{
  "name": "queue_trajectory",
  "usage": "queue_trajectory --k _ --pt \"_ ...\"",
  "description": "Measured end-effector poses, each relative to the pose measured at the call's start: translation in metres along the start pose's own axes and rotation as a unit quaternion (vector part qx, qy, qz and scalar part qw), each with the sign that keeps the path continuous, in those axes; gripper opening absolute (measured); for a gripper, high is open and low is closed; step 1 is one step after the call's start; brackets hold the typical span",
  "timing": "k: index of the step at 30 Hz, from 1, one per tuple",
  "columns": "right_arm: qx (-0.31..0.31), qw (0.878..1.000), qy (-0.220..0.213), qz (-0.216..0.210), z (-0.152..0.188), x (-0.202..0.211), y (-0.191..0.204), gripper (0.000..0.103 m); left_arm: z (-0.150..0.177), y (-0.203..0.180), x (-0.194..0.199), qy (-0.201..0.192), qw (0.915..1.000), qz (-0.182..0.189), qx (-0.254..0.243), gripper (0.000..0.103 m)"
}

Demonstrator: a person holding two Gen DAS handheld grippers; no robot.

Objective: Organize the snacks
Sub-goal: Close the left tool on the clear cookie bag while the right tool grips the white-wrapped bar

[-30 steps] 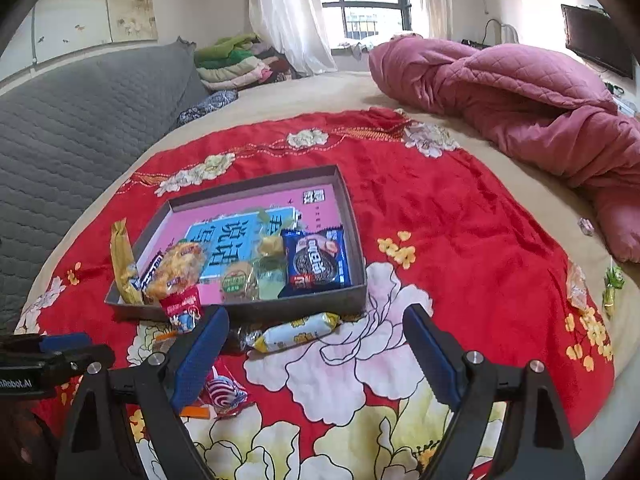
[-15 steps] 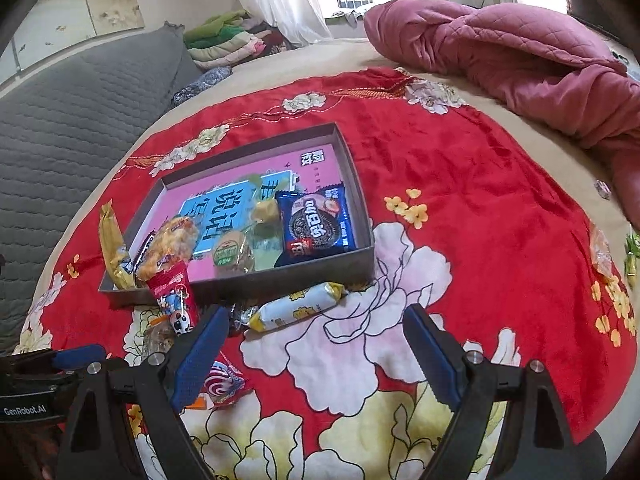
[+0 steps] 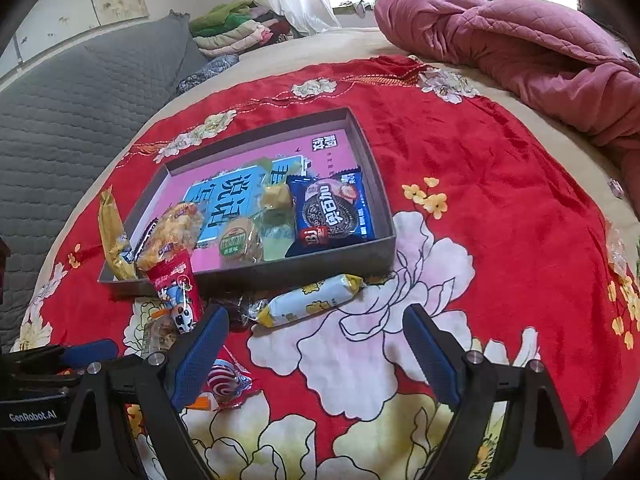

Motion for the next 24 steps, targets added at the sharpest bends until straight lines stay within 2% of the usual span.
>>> queue_trajectory --k 12,17,20,24 --pt "-0.026 0.999 0.024 -0.006 -0.001 -0.022 0.006 0.087 -0.006 -0.009 -0.022 0.013 0.9999 -0.006 -0.003 0.066" --pt "-0.054 0.998 0.033 -0.01 -0.001 -0.028 -0.002 0.08 -0.007 -0.009 -0.027 0.015 0.9999 -0.001 0.0 0.066" --pt "-0.06 0.997 0.036 -0.008 -0.002 -0.033 -0.003 0.072 -0.008 -0.01 -0.028 0.014 0.9999 -0.001 -0.001 0.066" --pt "-0.059 0.998 0.036 -0.008 -0.003 -0.037 -0.002 0.07 -0.009 -0.01 -0.032 0.016 0.9999 0.0 0.001 0.066"
Point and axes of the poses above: each gripper's, at about its wrist camera, not at the fingertips, and x roughly against the way its jaws point, y to its left, z to its underside, the point moved 1 cm from there along -x, roughly the way its jaws point, and after that the axes turned 2 degrees about -x, right-handed, at the moved point
